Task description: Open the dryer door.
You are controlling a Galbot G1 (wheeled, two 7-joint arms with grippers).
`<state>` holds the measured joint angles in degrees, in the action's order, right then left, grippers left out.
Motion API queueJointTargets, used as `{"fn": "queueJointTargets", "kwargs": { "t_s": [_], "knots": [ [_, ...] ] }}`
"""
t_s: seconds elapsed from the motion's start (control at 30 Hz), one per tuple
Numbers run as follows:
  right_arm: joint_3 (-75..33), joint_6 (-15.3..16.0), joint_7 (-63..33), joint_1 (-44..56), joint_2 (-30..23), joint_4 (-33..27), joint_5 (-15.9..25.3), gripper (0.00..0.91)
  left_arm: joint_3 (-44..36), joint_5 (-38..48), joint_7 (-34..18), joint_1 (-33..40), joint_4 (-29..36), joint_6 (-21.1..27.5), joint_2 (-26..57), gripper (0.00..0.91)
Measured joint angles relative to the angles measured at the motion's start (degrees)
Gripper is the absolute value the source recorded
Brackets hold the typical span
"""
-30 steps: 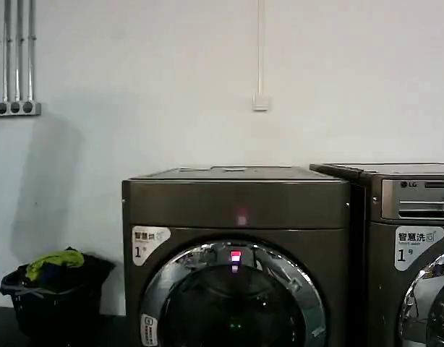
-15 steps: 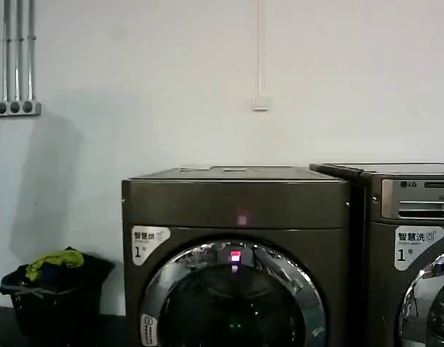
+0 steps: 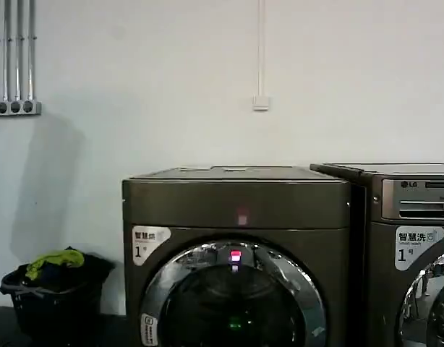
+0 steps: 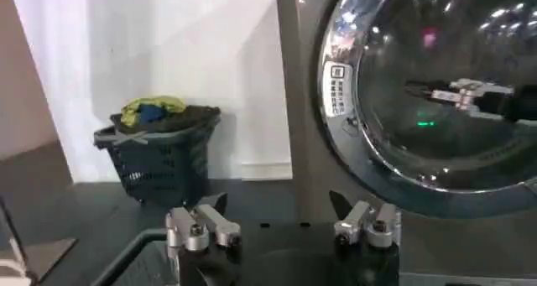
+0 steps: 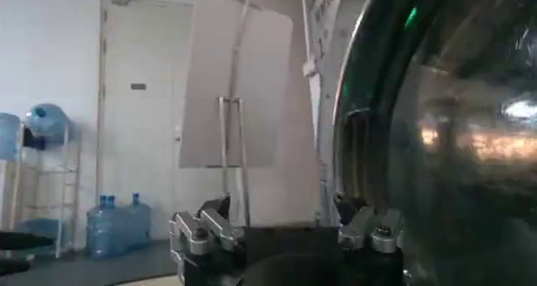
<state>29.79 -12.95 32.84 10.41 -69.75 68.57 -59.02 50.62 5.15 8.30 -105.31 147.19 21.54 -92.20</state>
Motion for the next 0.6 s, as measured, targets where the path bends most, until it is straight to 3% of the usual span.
{"fn": "queueJointTargets", "kwargs": {
  "t_s": [0.6],
  "knots": [
    [0.5,0.3,0.5,-2.5,-6.2,-7.5,0.3,0.907,0.0,0.0,0.0,0.8,0.0,-0.1,0.0,0.907]
  ]
}}
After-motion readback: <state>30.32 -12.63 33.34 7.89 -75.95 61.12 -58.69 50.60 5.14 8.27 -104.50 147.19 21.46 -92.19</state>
